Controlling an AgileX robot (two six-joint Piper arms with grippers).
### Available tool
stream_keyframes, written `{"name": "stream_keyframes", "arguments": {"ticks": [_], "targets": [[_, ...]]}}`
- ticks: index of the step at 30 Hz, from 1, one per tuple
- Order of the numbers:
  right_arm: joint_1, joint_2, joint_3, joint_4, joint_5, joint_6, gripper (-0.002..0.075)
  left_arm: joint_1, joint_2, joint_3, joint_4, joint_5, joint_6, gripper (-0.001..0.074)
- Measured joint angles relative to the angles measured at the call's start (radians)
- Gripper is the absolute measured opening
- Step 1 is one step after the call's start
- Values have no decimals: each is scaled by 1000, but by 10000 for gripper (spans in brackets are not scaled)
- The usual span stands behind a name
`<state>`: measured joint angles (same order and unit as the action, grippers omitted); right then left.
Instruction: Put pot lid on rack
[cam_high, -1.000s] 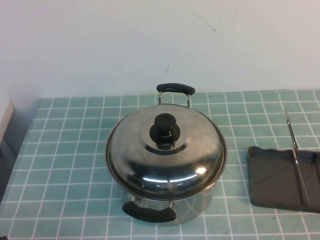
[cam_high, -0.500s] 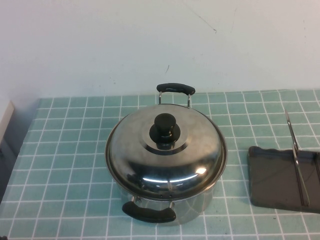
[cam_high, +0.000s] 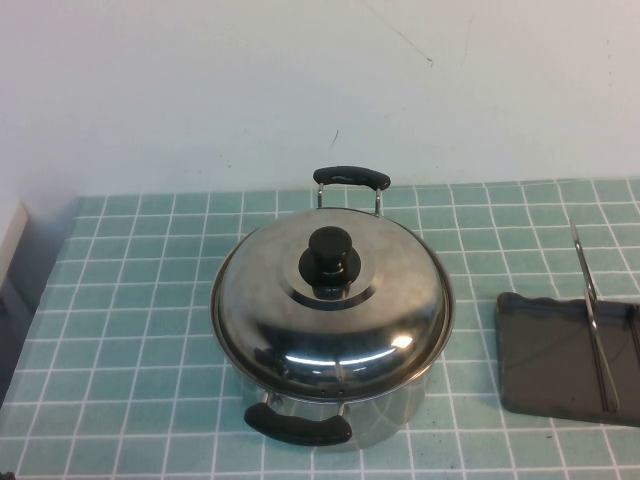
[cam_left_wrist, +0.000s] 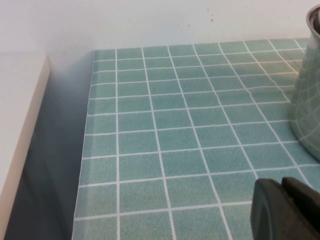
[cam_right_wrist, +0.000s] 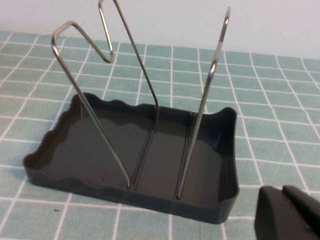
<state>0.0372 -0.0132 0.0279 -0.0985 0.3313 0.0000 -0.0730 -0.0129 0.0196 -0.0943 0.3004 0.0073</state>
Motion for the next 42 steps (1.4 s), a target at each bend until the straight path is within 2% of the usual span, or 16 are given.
{"name": "stream_keyframes", "arguments": {"ticks": [33,36,40,42], "targets": [[0,0,0,0,0,0,-1,0,0,0,-7,0,0,-4],[0,0,0,0,0,0,-1,0,0,0,-134,-2,-61,-4],[0,0,0,0,0,0,-1,0,0,0,-543,-6,-265,-4],[0,0,0,0,0,0,-1,0,-1,0,-670,-11,-284,-4]]}}
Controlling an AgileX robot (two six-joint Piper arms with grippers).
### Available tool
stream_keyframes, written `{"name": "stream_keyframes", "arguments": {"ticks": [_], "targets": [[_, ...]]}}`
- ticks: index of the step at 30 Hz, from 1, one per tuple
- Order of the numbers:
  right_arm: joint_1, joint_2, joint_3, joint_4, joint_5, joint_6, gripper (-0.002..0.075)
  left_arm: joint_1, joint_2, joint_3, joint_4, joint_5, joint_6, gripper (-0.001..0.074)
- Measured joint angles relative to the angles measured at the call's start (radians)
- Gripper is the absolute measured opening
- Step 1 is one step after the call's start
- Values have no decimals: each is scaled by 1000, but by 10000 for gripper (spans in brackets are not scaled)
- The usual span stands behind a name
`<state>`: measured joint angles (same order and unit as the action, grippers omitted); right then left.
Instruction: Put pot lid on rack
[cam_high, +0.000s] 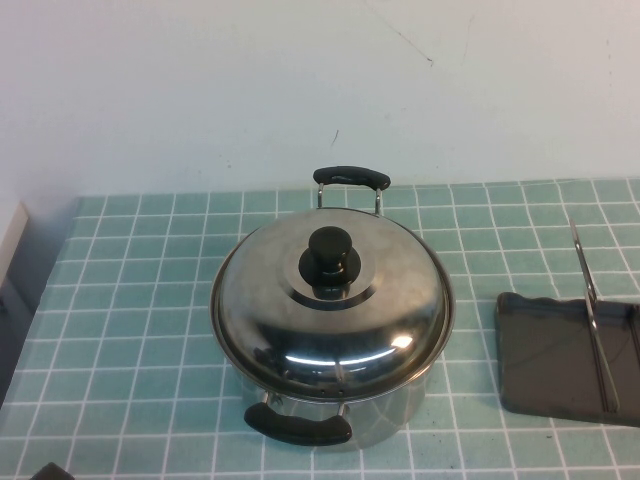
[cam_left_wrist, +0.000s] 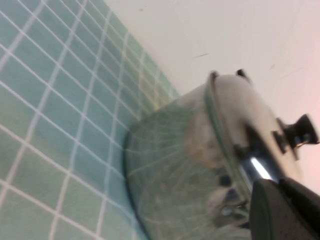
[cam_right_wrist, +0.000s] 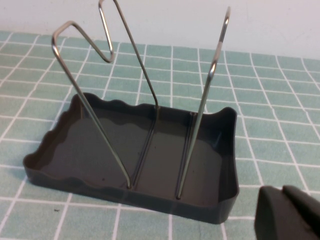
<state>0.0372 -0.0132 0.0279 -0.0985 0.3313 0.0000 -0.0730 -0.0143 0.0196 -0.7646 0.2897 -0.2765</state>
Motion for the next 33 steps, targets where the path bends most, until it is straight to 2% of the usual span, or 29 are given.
{"name": "stream_keyframes", "arguments": {"ticks": [5,9,19,23,26,30,33], "targets": [[0,0,0,0,0,0,-1,0,0,0,-89,-41,47,-4],[0,0,0,0,0,0,-1,0,0,0,-99,-65,66,-4],[0,0,0,0,0,0,-1,0,0,0,-78,-128,252,-3],[0,0,0,0,0,0,-1,0,0,-15,-93,-107,413,-3],[0,0,0,0,0,0,-1,0,2,-97,-100,-59,566,-4],[0,0,0,0,0,0,-1,0,75,-227,13,-27,635,-4],[0,0,0,0,0,0,-1,0,154,-324,191,-34,570,-4]]}}
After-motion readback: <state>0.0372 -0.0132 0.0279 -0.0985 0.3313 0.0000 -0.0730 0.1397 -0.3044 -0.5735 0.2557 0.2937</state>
